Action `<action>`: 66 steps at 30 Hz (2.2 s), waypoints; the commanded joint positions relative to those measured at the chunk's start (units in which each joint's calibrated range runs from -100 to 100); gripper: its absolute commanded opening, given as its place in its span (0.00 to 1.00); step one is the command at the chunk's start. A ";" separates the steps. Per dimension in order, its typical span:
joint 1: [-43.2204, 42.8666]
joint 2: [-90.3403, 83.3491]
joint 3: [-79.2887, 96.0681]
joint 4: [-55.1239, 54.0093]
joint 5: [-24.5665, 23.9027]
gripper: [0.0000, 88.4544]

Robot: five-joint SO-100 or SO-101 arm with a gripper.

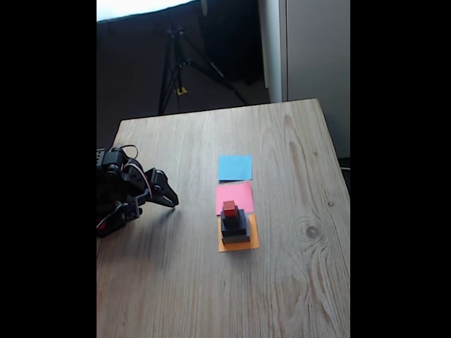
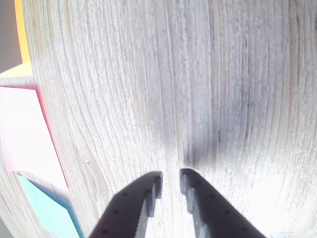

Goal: Tower of hanoi

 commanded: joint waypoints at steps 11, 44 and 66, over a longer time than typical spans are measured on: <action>-0.13 -0.17 0.03 0.52 -0.87 0.00; 2.96 0.29 -1.88 -4.42 4.48 0.00; 15.41 26.10 -48.15 -7.98 152.31 0.00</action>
